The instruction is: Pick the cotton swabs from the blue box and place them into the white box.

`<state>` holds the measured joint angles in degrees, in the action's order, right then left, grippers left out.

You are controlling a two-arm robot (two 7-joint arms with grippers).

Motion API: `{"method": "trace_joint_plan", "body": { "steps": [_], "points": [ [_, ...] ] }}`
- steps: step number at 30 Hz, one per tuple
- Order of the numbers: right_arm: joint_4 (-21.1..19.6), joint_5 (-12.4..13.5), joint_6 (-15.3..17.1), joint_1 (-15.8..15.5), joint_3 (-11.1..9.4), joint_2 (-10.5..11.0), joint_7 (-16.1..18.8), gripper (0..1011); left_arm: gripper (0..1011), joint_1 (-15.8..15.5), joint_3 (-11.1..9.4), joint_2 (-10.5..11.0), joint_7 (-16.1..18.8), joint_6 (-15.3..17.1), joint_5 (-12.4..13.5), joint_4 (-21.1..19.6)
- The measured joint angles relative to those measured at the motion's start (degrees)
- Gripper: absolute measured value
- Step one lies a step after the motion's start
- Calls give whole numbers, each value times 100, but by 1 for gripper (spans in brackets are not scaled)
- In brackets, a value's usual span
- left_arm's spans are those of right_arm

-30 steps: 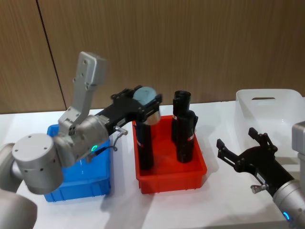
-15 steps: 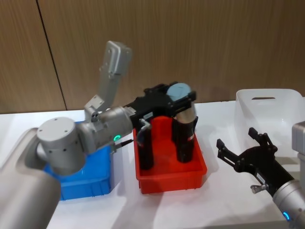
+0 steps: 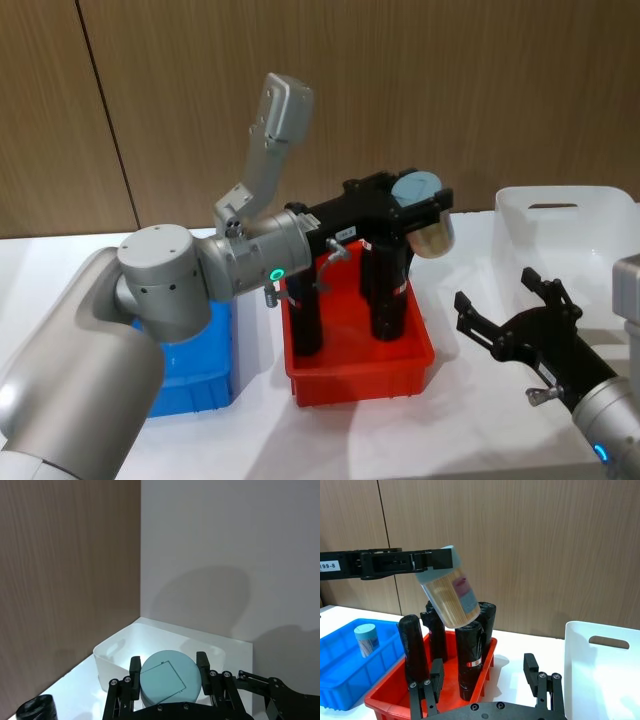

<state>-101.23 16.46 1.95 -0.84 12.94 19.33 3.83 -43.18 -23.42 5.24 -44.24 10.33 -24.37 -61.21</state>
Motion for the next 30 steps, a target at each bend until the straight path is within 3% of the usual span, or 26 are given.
{"method": "trace_joint_plan", "body": {
  "steps": [16, 30],
  "points": [
    [-13, -69, 55, 32, -4, 2, 42, 1002, 674, -178, -47, -119, -194, -32, -28, 283],
    [-104, -553, 464, 297, -7, 24, 369, 1002, 674, -226, -59, -152, -249, -40, -37, 363]
  ]
}}
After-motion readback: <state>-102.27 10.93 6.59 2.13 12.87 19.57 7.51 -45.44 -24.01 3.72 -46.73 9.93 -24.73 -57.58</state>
